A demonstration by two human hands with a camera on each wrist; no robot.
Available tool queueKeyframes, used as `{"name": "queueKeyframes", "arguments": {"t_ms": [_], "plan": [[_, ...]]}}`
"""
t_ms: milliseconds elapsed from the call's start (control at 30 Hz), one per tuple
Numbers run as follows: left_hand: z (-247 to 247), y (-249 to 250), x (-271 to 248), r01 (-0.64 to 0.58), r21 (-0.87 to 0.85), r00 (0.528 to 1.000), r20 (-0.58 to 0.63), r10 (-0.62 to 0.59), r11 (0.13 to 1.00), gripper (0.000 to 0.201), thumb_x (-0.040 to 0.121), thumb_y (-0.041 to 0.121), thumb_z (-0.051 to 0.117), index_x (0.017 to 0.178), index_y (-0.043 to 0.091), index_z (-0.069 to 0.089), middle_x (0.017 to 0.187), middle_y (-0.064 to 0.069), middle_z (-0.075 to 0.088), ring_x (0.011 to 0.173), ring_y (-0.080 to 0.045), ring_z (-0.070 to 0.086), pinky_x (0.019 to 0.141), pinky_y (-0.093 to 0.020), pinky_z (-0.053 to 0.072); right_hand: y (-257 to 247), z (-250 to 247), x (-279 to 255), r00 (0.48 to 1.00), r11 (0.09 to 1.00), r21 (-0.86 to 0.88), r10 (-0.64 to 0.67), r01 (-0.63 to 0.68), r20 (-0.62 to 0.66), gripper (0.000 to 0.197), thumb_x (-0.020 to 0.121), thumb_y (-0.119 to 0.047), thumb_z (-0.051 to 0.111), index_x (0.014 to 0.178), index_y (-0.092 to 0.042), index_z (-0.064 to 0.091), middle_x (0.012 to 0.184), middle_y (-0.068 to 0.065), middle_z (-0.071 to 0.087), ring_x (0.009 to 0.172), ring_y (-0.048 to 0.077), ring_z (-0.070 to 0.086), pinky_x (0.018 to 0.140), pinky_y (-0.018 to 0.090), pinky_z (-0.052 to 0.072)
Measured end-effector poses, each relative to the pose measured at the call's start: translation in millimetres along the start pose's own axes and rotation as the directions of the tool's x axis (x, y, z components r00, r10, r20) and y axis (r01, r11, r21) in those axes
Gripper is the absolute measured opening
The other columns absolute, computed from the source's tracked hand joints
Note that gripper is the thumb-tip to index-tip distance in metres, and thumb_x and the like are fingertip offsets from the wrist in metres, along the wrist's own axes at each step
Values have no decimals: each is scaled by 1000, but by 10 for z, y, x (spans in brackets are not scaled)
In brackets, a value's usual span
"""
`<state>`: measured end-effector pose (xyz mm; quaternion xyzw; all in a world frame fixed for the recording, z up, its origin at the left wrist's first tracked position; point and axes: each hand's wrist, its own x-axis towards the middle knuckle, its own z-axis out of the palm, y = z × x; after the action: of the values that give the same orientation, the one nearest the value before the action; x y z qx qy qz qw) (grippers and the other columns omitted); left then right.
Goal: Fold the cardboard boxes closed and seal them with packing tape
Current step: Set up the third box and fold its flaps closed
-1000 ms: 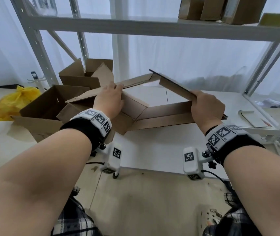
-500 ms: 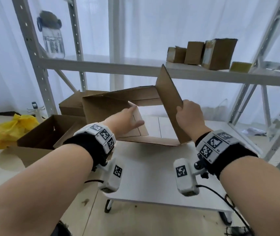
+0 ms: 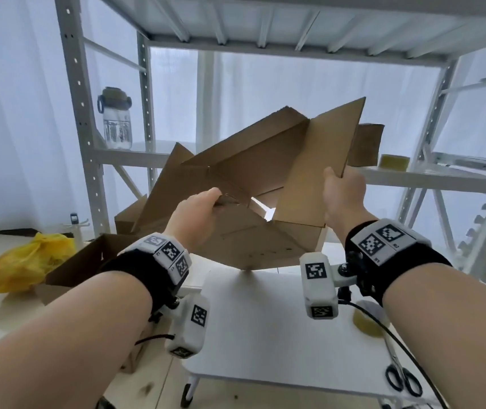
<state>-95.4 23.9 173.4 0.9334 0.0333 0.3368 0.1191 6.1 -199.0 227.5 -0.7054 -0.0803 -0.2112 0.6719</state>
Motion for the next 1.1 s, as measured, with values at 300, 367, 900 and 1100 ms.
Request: {"name": "queueKeyframes", "arguments": {"t_ms": [300, 367, 900, 1100], "plan": [[-591, 383, 331, -90, 19, 957, -276, 92, 996, 29, 97, 14, 43, 126, 14, 48, 121, -1, 57, 112, -24, 50, 101, -38, 26, -299, -31, 103, 990, 989, 86, 129, -123, -64, 32, 92, -11, 39, 121, -3, 48, 103, 6, 46, 92, 21, 46, 91, 36, 44], [-537, 377, 302, -115, 30, 967, -227, 119, 993, 31, 97, 13, 44, 128, 13, 48, 125, -3, 56, 118, -25, 47, 106, -38, 23, -212, -25, 79, 978, 978, 58, 203, -200, -50, 33, 87, -7, 39, 120, -4, 46, 105, 10, 47, 95, 24, 49, 95, 40, 47], [-484, 315, 472, -70, -48, 996, -50, 68, 996, 36, 91, 14, 52, 127, 18, 46, 129, 0, 43, 101, -24, 59, 88, -41, 50, -104, -90, -123, 952, 959, 28, 274, -281, 138, 53, 88, -7, 37, 139, -19, 40, 115, 13, 55, 85, 22, 59, 57, 29, 49], [-505, 484, 388, -71, 61, 991, 116, 64, 996, 80, 82, 44, 63, 146, 24, 19, 148, -1, 22, 110, -25, 55, 84, -31, 46, -104, -105, -174, 942, 952, -118, 297, -281, 155, 8, 77, -11, 45, 79, -7, 52, 92, 20, 64, 90, 35, 65, 87, 49, 55]]}}
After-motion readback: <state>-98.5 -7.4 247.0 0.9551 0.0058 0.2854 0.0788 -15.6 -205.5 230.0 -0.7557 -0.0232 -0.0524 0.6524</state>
